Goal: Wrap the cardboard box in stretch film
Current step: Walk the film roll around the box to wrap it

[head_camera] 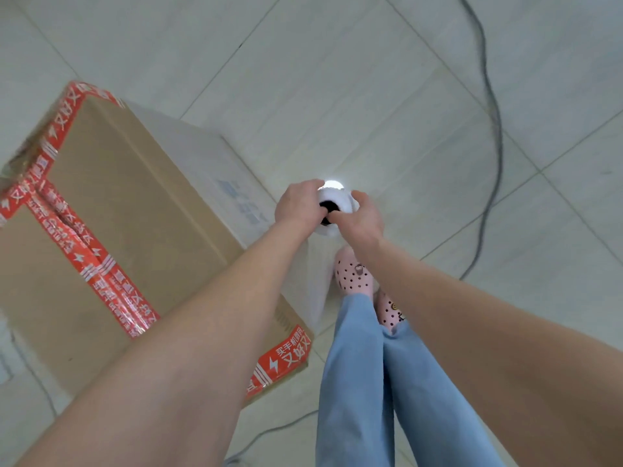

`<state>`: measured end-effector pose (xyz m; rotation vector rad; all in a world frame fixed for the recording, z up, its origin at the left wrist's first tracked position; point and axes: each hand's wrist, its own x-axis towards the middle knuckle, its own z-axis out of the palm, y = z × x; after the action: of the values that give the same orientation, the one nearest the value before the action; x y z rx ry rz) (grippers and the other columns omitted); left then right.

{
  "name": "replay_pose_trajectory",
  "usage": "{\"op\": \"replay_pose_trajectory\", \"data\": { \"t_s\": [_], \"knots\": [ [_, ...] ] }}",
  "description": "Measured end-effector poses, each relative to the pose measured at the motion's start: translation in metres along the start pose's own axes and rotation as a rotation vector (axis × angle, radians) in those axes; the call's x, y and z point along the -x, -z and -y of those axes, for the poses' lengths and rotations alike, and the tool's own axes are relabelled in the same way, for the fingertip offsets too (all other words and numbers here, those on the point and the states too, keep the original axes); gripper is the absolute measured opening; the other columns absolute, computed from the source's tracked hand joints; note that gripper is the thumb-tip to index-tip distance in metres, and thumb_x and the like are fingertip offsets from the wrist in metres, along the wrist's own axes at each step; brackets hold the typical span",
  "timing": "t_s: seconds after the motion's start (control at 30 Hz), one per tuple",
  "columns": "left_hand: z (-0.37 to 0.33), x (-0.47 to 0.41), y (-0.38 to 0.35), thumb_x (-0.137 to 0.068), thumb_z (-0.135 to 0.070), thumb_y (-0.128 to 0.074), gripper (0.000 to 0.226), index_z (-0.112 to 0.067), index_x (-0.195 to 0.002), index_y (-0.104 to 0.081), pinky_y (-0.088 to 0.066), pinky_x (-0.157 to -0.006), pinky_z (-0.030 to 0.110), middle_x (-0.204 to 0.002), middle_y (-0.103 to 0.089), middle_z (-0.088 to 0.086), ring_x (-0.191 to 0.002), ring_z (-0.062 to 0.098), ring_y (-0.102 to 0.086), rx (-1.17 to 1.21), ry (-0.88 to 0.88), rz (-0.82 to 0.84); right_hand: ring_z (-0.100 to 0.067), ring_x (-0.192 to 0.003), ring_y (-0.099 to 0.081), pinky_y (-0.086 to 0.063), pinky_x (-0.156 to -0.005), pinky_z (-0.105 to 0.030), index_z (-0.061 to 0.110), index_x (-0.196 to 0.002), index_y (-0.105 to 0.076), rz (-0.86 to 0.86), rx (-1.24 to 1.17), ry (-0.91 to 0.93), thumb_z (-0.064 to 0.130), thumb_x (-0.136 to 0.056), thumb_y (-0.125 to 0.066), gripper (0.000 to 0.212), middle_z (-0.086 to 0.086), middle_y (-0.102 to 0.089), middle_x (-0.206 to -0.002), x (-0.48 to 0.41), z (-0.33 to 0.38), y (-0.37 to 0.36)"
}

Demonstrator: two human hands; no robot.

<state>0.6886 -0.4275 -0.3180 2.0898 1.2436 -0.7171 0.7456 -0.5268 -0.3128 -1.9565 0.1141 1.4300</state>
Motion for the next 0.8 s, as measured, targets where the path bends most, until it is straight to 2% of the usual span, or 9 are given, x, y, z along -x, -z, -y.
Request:
{"op": "replay_pose_trajectory", "data": {
  "t_s": [0.1, 0.17, 0.23, 0.37, 0.43, 0.5, 0.63, 0.73, 0.8],
  "knots": [
    [-0.007, -0.001, 0.002, -0.079, -0.008, -0.055, 0.024, -0.01, -0.101, -0.065, -0.049, -0.072, 0.032, -0.101, -0.067, 0.01, -0.097, 0.029, -0.062, 0.021, -0.028, 0.054, -0.017, -0.099, -0.055, -0.048, -0.085, -0.03, 0.021, -0.137, -0.044, -0.035, -0.032, -0.022, 0.014, -0.082, -0.061, 0.058, -0.002, -0.058, -0.119, 0.0, -0.001, 0.004],
    [-0.01, -0.003, 0.006, -0.078, -0.009, -0.054, 0.005, -0.012, -0.079, -0.058, -0.038, -0.061, 0.028, -0.083, -0.063, 0.01, -0.079, 0.028, -0.057, -0.015, -0.043, 0.055, -0.017, -0.093, -0.052, -0.047, -0.078, -0.028, 0.021, -0.133, -0.049, -0.049, -0.03, -0.013, 0.011, -0.083, -0.056, 0.051, -0.001, -0.055, -0.109, -0.002, 0.003, 0.005],
    [-0.009, -0.006, 0.009, -0.078, -0.008, -0.053, 0.009, -0.014, -0.072, -0.053, -0.034, -0.059, 0.027, -0.074, -0.055, 0.007, -0.073, 0.026, -0.051, -0.014, -0.03, 0.043, -0.017, -0.092, -0.053, -0.046, -0.076, -0.027, 0.022, -0.133, -0.05, -0.062, -0.02, -0.01, 0.01, -0.083, -0.055, 0.051, 0.001, -0.053, -0.107, -0.006, 0.008, 0.003],
    [0.004, -0.009, 0.014, -0.076, -0.009, -0.053, 0.009, -0.012, -0.067, -0.052, -0.033, -0.056, 0.027, -0.064, -0.052, 0.003, -0.069, 0.027, -0.052, 0.05, 0.042, 0.012, -0.021, -0.092, -0.055, -0.049, -0.078, -0.029, 0.023, -0.12, -0.059, -0.061, 0.016, 0.01, 0.011, -0.079, -0.056, 0.043, -0.002, -0.059, -0.11, -0.01, 0.02, -0.01],
    [0.013, -0.01, 0.018, -0.075, -0.01, -0.053, 0.008, -0.007, -0.07, -0.058, -0.044, -0.055, 0.032, -0.069, -0.06, 0.007, -0.071, 0.03, -0.058, 0.13, 0.101, -0.004, -0.021, -0.099, -0.057, -0.05, -0.085, -0.03, 0.021, -0.125, -0.058, -0.047, 0.04, 0.017, 0.01, -0.08, -0.057, 0.046, -0.003, -0.062, -0.114, -0.013, 0.027, -0.019],
    [0.021, -0.012, 0.023, -0.075, -0.011, -0.053, 0.015, -0.002, -0.079, -0.064, -0.056, -0.063, 0.04, -0.077, -0.066, 0.012, -0.074, 0.031, -0.065, 0.218, 0.155, -0.03, -0.021, -0.108, -0.058, -0.049, -0.092, -0.031, 0.019, -0.131, -0.054, -0.036, 0.069, 0.028, 0.01, -0.081, -0.057, 0.051, -0.003, -0.063, -0.12, -0.016, 0.033, -0.026],
    [0.035, -0.014, 0.027, -0.075, -0.014, -0.054, 0.02, -0.003, -0.085, -0.067, -0.058, -0.067, 0.043, -0.081, -0.069, 0.013, -0.072, 0.032, -0.068, 0.288, 0.222, -0.05, -0.021, -0.111, -0.058, -0.048, -0.096, -0.034, 0.023, -0.134, -0.052, -0.009, 0.185, 0.079, 0.013, -0.081, -0.058, 0.054, -0.003, -0.061, -0.125, -0.02, 0.044, -0.038],
    [0.042, -0.016, 0.03, -0.077, -0.016, -0.054, 0.019, -0.002, -0.085, -0.065, -0.059, -0.067, 0.04, -0.082, -0.069, 0.013, -0.07, 0.032, -0.068, 0.349, 0.304, -0.061, -0.02, -0.112, -0.056, -0.047, -0.094, -0.031, 0.026, -0.132, -0.053, 0.015, 0.275, 0.128, 0.014, -0.082, -0.058, 0.051, -0.002, -0.06, -0.126, -0.026, 0.057, -0.044],
    [0.046, -0.017, 0.035, -0.082, -0.018, -0.055, 0.018, -0.002, -0.085, -0.063, -0.06, -0.065, 0.038, -0.077, -0.068, 0.013, -0.063, 0.03, -0.069, 0.431, 0.384, -0.066, -0.019, -0.115, -0.054, -0.043, -0.086, -0.024, 0.024, -0.133, -0.052, 0.039, 0.312, 0.176, 0.011, -0.083, -0.057, 0.052, -0.002, -0.058, -0.128, -0.03, 0.068, -0.048]
  ]
}}
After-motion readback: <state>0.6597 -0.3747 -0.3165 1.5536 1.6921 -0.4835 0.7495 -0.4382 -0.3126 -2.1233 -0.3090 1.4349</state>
